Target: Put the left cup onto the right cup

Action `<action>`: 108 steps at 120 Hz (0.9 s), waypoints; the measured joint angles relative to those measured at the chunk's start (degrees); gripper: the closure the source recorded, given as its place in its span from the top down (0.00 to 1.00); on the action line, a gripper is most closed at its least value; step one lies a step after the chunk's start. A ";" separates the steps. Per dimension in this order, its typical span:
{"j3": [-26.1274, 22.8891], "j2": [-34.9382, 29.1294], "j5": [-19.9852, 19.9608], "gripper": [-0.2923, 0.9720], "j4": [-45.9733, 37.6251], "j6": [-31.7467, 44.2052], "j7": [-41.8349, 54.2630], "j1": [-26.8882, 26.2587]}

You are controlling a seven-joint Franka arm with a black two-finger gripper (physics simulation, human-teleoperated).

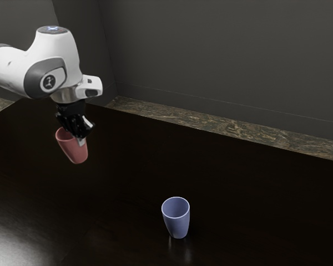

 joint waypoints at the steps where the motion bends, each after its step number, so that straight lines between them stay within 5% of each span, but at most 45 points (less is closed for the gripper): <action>1: -0.32 -0.06 0.00 0.15 0.00 -0.03 -0.32 0.04; 108: -12.26 6.38 -3.62 0.15 8.61 -2.14 -30.49 -6.58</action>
